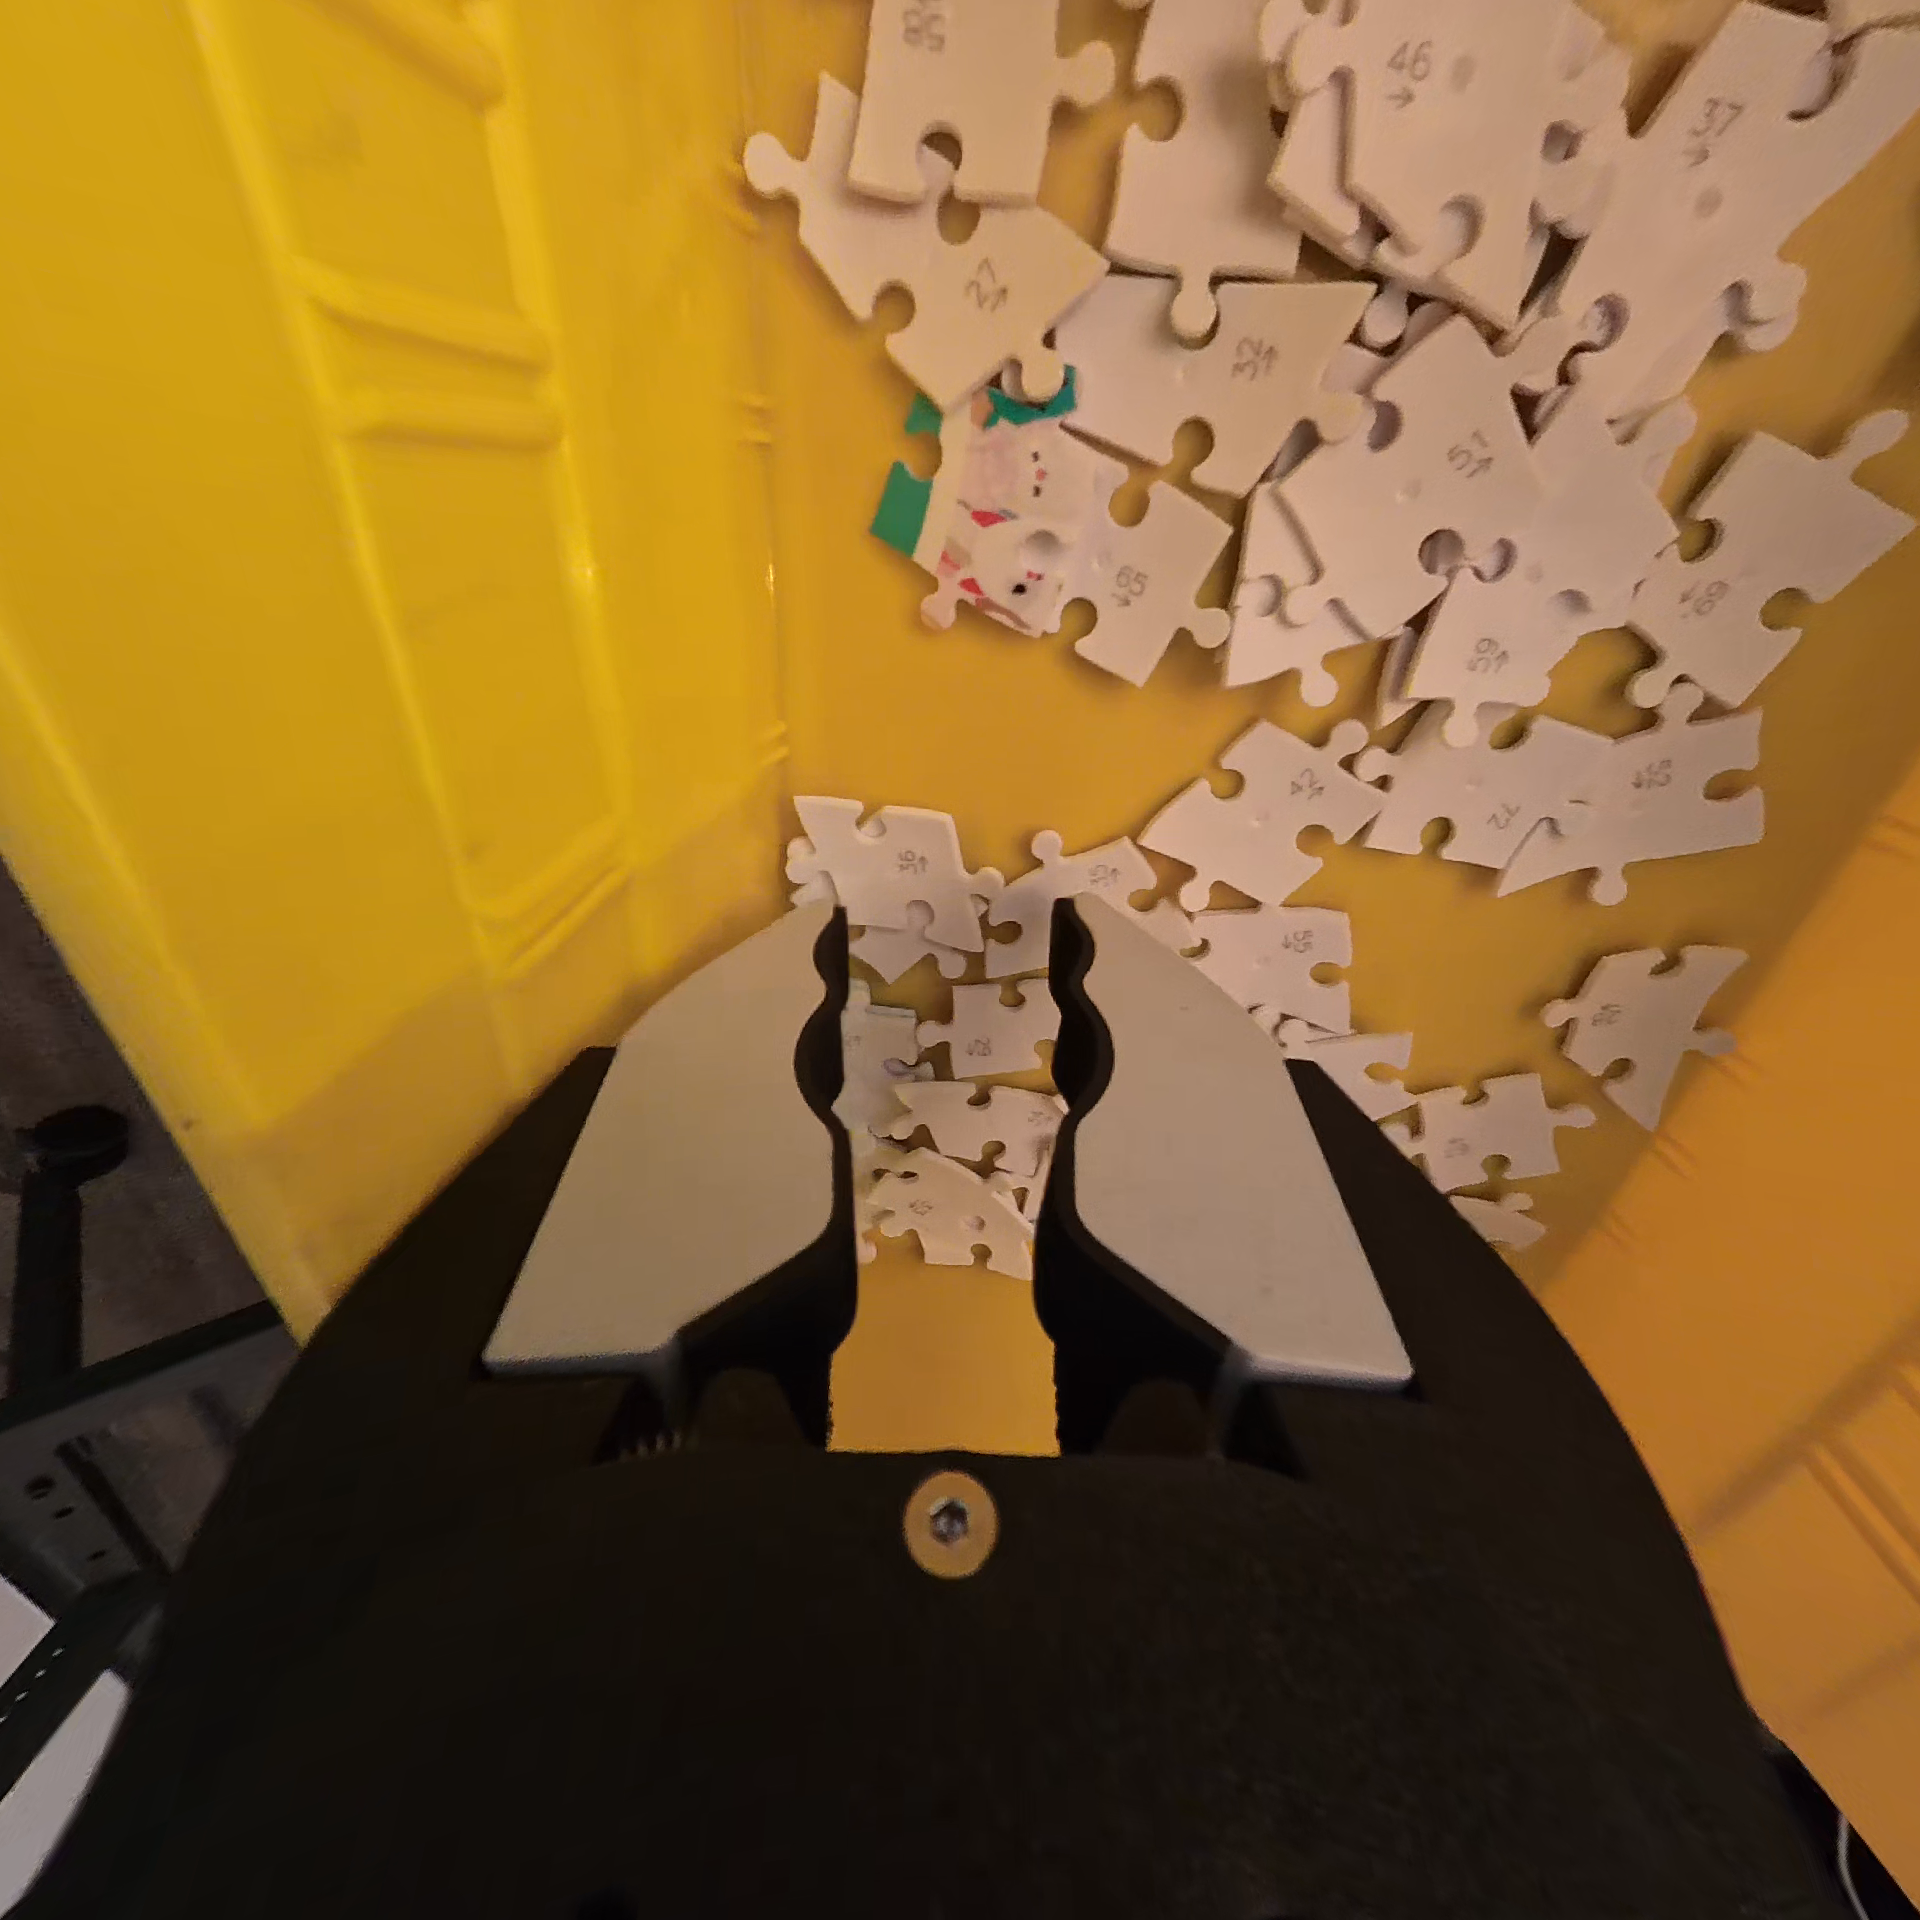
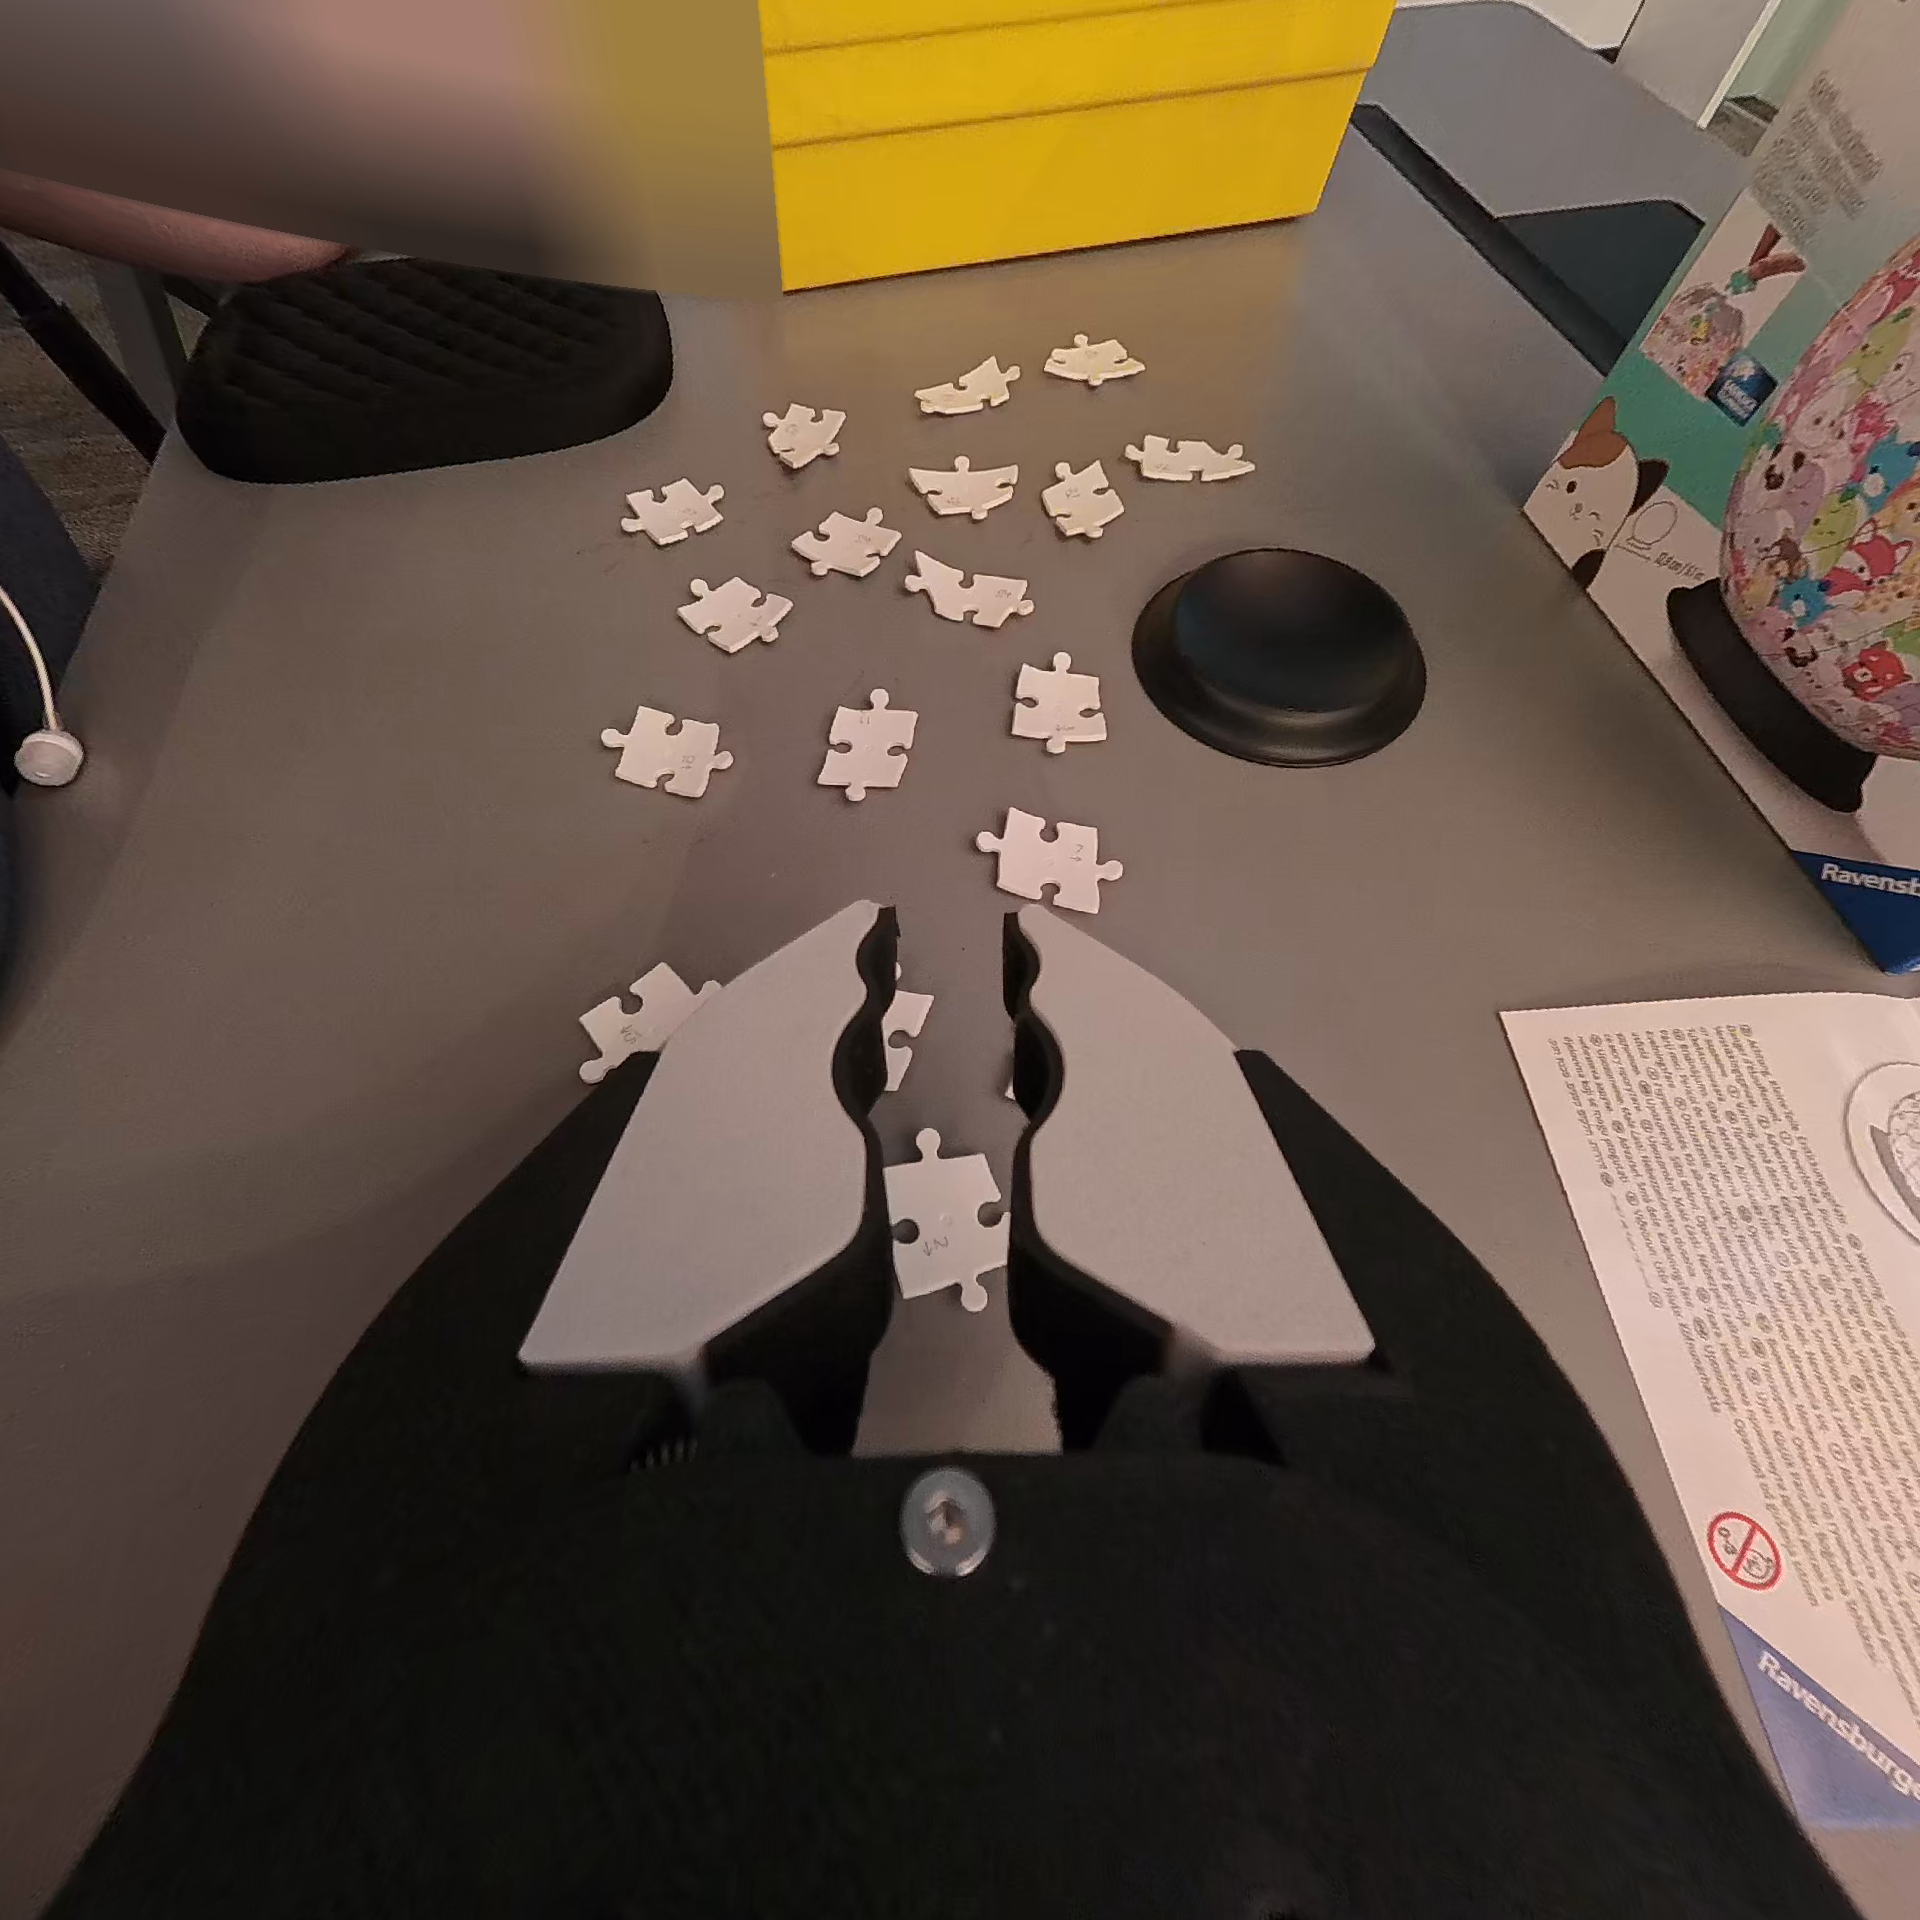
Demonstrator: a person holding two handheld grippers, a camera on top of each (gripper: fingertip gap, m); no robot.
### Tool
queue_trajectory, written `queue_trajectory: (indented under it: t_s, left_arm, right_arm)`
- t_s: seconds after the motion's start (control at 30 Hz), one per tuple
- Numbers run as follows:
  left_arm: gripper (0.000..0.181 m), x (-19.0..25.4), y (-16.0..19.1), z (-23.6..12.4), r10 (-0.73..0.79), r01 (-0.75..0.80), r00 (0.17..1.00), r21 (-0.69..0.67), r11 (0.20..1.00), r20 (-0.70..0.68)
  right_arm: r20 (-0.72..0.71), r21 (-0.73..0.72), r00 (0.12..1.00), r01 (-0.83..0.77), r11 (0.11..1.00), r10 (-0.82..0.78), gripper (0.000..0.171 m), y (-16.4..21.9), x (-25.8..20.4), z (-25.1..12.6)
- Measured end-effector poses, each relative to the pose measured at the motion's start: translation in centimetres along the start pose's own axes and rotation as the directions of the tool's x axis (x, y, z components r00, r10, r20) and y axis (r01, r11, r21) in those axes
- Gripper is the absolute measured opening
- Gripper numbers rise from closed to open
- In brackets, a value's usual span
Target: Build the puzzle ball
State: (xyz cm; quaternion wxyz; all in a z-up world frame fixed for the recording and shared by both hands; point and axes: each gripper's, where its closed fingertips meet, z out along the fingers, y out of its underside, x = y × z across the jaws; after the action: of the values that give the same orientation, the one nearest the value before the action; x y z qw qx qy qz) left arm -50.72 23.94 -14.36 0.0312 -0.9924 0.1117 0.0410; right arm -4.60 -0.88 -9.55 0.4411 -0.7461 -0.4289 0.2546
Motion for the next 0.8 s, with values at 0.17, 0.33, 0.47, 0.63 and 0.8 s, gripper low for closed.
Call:
queue_trajectory:
  t_s: [0.17,0.33,0.47,0.63,0.8]
  left_arm:
    - [0.034,0.2,-0.3,0.4,0.021,-0.021,1.000,-0.001,1.000,0.001]
    - [0.018,0.4,-0.2,0.4,0.044,-0.044,0.999,-0.001,0.999,-0.009]
    - [0.010,0.6,-0.3,0.1,0.054,-0.053,0.998,0.013,0.998,-0.018]
    - [0.004,0.9,-0.9,-1.6,0.075,-0.074,0.997,0.084,0.994,-0.012]
    - [0.002,1.0,-1.8,-3.0,0.094,-0.092,0.996,0.169,0.981,0.001]
  right_arm:
    - [0.006,-0.006,1.000,0.002,1.000,-0.002,0.020,0.1,-0.1,0.1]
    - [0.004,-0.003,1.000,0.005,1.000,-0.005,0.020,0.0,-0.2,0.0]
    - [0.006,-0.006,1.000,0.004,1.000,-0.004,0.020,0.0,-0.2,0.1]
    - [0.007,-0.009,1.000,0.002,1.000,-0.002,0.020,0.1,-0.2,0.1]
    - [0.009,-0.012,1.000,0.002,1.000,-0.002,0.020,0.2,-0.2,0.2]
